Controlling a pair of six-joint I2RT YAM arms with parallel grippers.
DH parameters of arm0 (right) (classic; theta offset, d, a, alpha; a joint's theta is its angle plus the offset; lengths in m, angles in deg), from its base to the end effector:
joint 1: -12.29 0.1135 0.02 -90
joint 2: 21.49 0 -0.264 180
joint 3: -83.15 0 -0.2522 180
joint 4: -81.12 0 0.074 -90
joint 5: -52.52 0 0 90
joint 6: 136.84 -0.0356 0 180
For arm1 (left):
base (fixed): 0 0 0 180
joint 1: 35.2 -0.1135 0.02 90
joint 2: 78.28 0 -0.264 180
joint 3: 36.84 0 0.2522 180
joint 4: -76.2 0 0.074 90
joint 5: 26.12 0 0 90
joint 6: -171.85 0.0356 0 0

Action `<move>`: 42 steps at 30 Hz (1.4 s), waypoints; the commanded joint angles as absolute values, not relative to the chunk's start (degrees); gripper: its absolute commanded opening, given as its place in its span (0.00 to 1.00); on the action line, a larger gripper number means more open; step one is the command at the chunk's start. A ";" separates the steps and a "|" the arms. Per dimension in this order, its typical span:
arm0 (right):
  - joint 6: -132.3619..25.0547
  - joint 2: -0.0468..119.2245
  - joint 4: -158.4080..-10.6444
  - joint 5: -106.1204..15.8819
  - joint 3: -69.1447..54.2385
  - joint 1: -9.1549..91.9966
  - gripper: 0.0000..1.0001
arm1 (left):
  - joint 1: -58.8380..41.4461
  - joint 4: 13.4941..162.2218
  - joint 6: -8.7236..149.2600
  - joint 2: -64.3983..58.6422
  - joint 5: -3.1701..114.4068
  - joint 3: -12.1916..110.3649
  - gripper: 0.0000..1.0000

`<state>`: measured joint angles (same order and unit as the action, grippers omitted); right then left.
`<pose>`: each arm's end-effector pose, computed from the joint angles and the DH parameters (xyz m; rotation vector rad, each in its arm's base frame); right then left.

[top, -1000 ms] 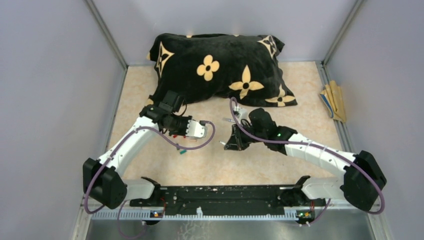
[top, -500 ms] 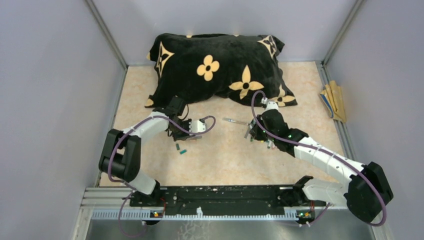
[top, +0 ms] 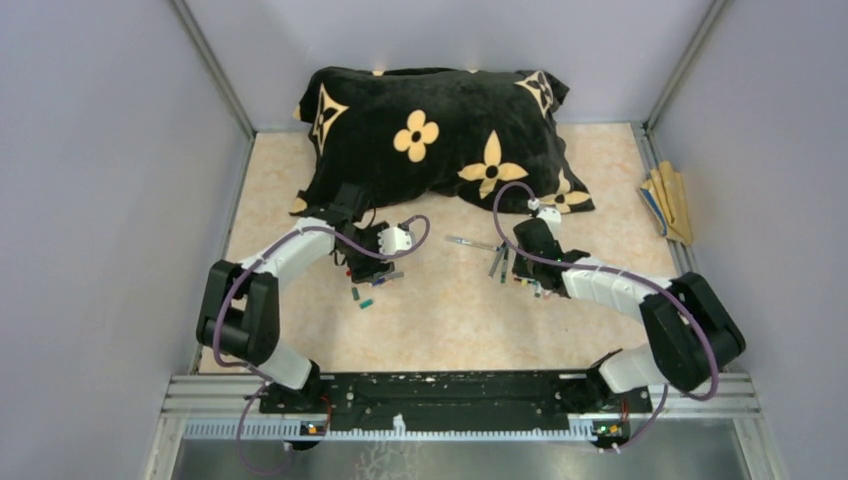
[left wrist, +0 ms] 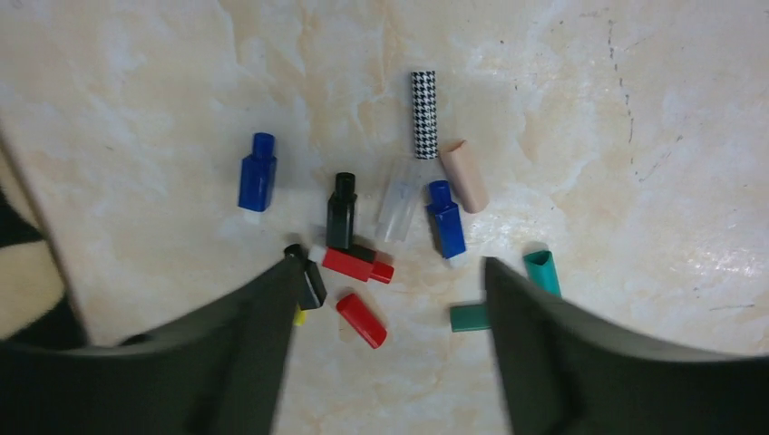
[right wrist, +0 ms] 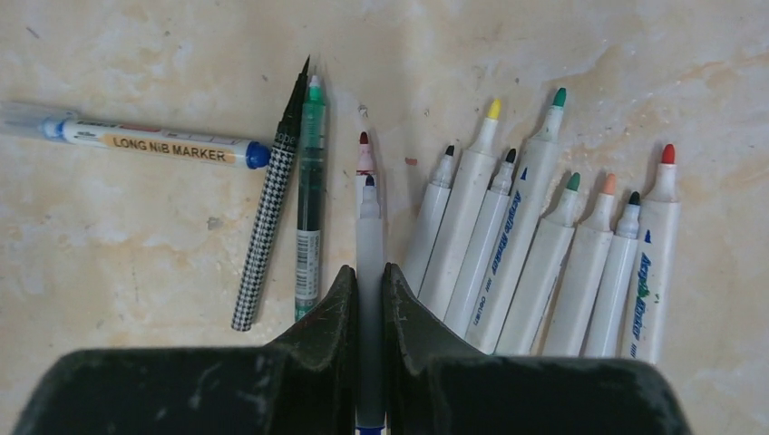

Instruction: Open the pen caps

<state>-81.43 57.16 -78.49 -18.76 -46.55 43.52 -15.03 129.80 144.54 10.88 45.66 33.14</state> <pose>0.2291 0.1256 0.1716 0.2159 2.3587 0.1564 0.2649 -0.1091 0.1916 1.8609 2.0082 -0.2588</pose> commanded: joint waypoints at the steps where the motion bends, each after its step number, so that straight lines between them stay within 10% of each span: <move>1: -82.18 61.47 -82.86 -17.86 -42.76 42.98 0.00 | -15.11 133.81 142.66 9.01 42.14 37.16 0.97; 31: -79.00 59.92 -84.56 -20.34 -40.24 43.05 0.27 | -16.08 141.99 137.25 4.31 36.19 46.95 0.99; 42: -53.39 73.74 -85.34 -45.35 -25.62 43.05 0.50 | -25.27 139.57 138.39 -1.04 29.97 49.11 0.99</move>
